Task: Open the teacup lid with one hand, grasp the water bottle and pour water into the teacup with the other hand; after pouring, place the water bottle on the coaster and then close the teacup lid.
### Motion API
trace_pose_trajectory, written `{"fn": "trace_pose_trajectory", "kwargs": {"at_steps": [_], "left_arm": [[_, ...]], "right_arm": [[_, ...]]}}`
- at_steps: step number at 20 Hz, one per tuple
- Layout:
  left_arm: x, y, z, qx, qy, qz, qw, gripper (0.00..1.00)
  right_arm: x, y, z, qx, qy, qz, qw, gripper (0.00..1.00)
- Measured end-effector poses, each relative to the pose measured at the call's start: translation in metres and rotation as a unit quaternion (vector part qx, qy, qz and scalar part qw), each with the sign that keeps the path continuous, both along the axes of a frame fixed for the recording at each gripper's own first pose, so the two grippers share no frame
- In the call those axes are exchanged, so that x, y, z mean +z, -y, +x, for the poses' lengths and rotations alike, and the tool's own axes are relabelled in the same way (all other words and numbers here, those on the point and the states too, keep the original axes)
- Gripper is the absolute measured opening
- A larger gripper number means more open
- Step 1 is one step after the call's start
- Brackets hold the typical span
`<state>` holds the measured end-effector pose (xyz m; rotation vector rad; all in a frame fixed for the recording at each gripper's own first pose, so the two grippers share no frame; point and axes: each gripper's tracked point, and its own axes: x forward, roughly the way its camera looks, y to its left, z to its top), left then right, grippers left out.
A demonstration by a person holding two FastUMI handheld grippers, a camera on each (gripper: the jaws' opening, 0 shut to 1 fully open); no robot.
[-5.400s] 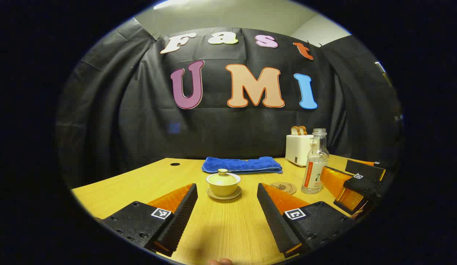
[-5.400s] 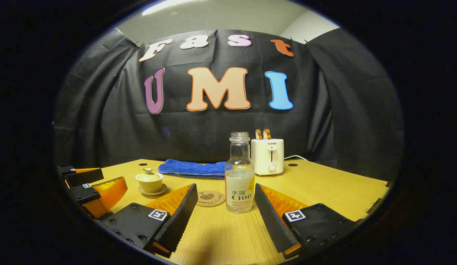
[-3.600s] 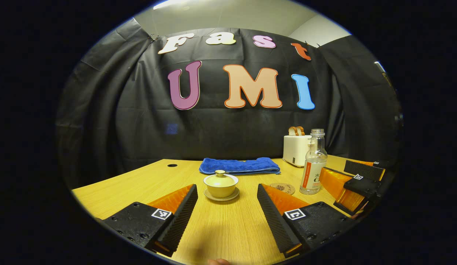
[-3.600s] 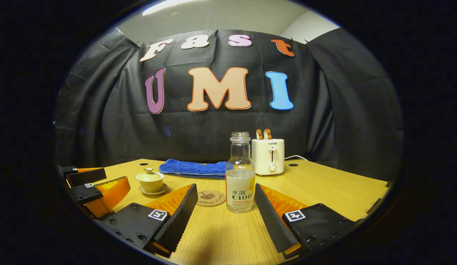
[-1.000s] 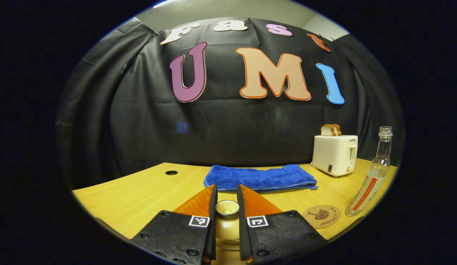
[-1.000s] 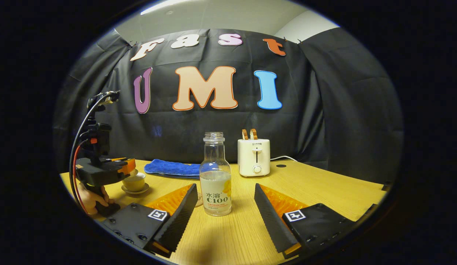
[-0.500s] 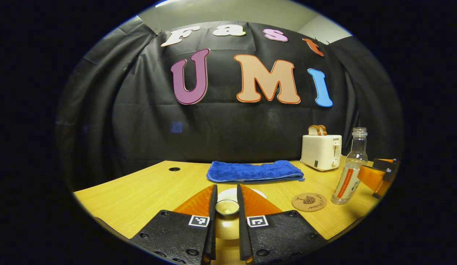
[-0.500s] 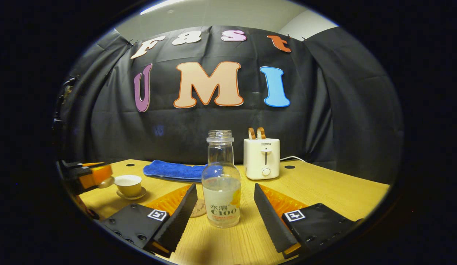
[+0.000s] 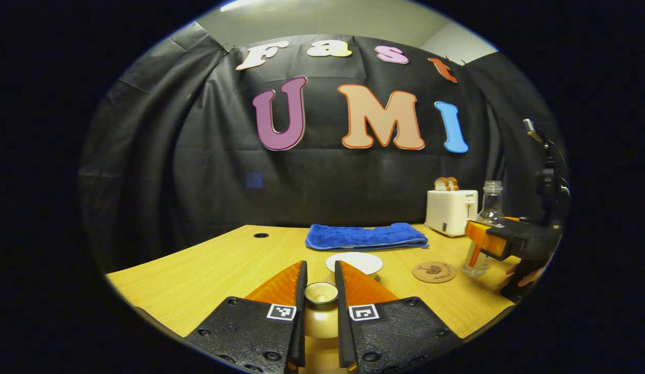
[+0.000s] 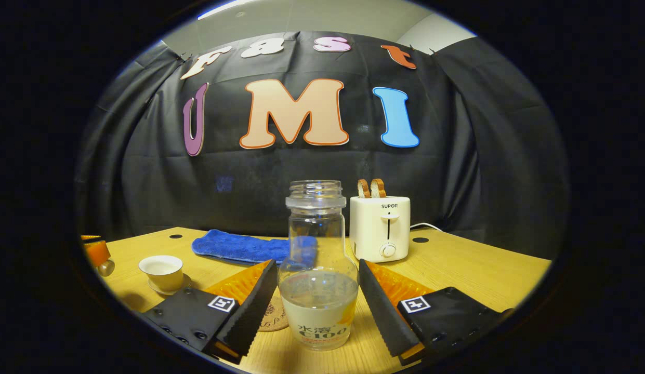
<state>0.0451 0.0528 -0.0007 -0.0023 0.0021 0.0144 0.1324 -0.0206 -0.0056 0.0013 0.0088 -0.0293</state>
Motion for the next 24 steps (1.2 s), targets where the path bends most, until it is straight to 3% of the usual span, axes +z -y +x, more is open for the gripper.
{"fn": "trace_pose_trajectory", "kwargs": {"at_steps": [1, 3, 7, 8, 14, 17, 20, 22, 24], "left_arm": [[0.000, 0.001, -0.001, -0.005, 0.000, 0.000, 1.000, 0.22], [0.000, 0.007, 0.000, -0.021, 0.002, 0.000, 1.000, 0.22], [0.001, 0.012, 0.000, -0.038, 0.001, 0.000, 0.999, 0.22], [0.000, 0.015, -0.001, -0.045, 0.001, -0.001, 0.999, 0.22], [0.000, 0.014, -0.002, -0.076, 0.001, 0.000, 0.997, 0.22], [0.001, -0.001, -0.003, -0.077, 0.001, 0.000, 0.997, 0.22], [-0.001, -0.024, -0.002, -0.063, 0.000, 0.000, 0.998, 0.22], [-0.001, -0.038, -0.003, -0.052, 0.001, 0.000, 0.999, 0.22], [-0.001, -0.046, -0.005, -0.050, 0.001, 0.000, 0.999, 0.22]], "right_arm": [[0.001, 0.001, -0.003, -0.004, 0.001, 0.000, 1.000, 0.94], [-0.001, -0.002, -0.001, 0.006, 0.000, 0.001, 1.000, 0.81], [0.000, -0.005, -0.004, 0.016, -0.002, -0.001, 1.000, 0.77], [-0.001, -0.004, -0.005, 0.016, -0.005, -0.001, 1.000, 0.72], [-0.001, -0.011, -0.006, 0.025, -0.003, -0.026, 0.999, 0.72], [0.003, -0.023, -0.005, 0.042, -0.003, -0.107, 0.993, 0.71], [0.010, -0.046, -0.002, 0.063, -0.004, -0.200, 0.978, 0.72], [0.024, -0.066, 0.000, 0.076, 0.008, -0.259, 0.963, 0.71], [0.029, -0.090, 0.004, 0.091, 0.014, -0.331, 0.939, 0.71]]}}
